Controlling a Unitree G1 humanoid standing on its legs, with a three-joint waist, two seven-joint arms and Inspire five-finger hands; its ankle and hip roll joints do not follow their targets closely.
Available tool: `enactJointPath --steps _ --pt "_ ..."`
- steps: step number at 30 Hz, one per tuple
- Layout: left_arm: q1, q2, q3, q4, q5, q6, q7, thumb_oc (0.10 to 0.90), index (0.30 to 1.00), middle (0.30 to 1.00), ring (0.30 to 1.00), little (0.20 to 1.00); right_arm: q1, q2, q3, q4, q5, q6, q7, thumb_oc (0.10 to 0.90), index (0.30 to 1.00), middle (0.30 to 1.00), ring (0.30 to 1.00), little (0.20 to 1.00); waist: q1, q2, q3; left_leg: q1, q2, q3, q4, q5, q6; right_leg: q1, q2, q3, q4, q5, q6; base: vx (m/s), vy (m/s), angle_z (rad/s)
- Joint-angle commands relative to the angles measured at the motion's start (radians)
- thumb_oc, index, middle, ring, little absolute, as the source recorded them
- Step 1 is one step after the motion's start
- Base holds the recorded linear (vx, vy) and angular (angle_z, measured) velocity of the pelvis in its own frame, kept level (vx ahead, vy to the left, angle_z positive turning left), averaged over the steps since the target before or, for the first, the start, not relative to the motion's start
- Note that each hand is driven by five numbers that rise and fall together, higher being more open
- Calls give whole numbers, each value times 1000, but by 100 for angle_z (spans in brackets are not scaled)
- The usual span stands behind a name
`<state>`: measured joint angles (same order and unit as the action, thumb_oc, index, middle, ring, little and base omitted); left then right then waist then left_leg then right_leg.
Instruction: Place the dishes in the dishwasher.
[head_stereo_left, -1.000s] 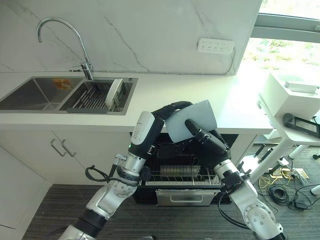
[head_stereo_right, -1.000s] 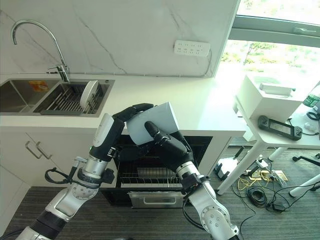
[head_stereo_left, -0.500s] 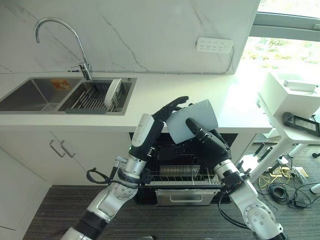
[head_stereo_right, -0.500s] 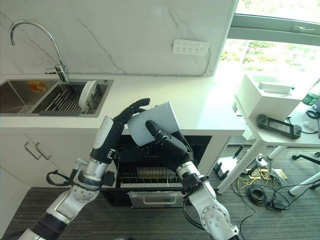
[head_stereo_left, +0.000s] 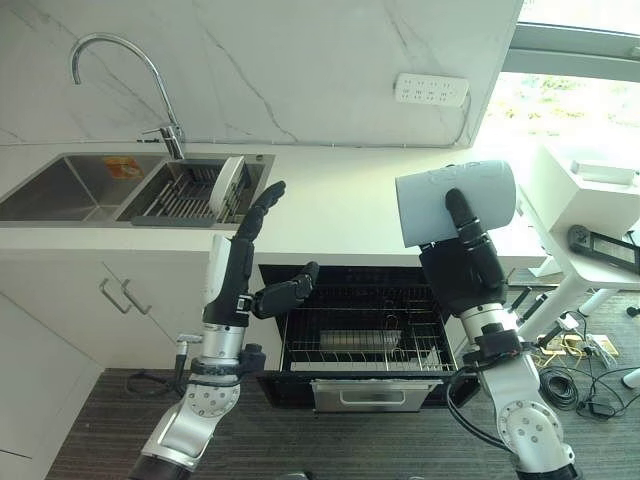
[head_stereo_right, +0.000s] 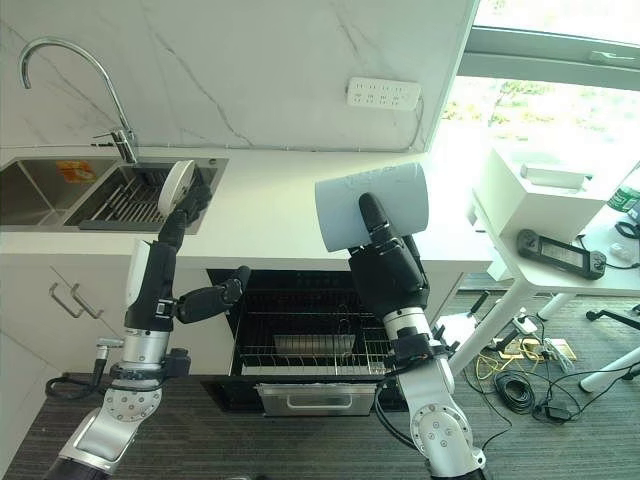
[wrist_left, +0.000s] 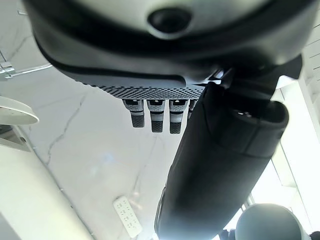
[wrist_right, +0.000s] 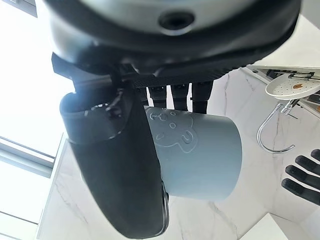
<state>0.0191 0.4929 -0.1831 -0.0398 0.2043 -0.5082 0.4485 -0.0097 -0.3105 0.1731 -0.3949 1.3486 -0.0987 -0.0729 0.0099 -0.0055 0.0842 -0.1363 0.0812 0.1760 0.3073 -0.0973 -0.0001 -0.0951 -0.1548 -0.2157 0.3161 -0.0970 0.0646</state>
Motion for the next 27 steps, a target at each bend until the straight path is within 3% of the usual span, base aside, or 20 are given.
enactJointPath --steps 1,5,9,15,19,27 --pt "-81 17 52 -44 -17 -49 64 800 900 900 900 900 -146 50 -87 -129 11 -67 75 400 300 300 300 300 10 -8 -14 95 36 -26 -7 -187 -33 43 -11 -18 -16 -113 47 0 0 0" --pt "-67 16 83 -43 -76 -49 21 800 900 900 900 900 -133 47 -93 -124 -28 -61 76 400 300 300 300 300 9 -8 -15 95 35 -26 -7 -185 -34 43 -11 -16 -16 -114 46 0 0 0" --pt "-52 3 110 -66 -243 -36 -145 800 900 900 900 900 -97 38 -107 -116 -79 5 124 400 300 300 300 300 7 -6 -10 93 33 -28 -7 -182 -33 43 -12 -18 -16 -115 47 -1 2 3" --pt "-35 -9 128 -81 -391 74 -332 800 900 900 900 900 -75 29 -117 -95 -117 44 172 400 300 300 300 300 3 -8 3 93 31 -32 -7 -179 -32 41 -10 -17 -16 -111 50 -2 -5 2" --pt "-21 14 118 -123 -369 152 -438 800 900 900 900 900 -61 18 -130 -98 -133 45 194 400 300 300 300 300 -3 -2 13 90 31 -31 -7 -175 -31 37 -8 -13 -16 -109 52 -17 0 -1" --pt "-39 145 78 -152 -285 361 -626 800 900 900 900 900 -43 -29 -152 -89 -108 31 206 400 300 300 300 300 -23 20 25 88 35 -19 -7 -168 -31 30 -4 -6 -16 -103 59 -17 11 -1"
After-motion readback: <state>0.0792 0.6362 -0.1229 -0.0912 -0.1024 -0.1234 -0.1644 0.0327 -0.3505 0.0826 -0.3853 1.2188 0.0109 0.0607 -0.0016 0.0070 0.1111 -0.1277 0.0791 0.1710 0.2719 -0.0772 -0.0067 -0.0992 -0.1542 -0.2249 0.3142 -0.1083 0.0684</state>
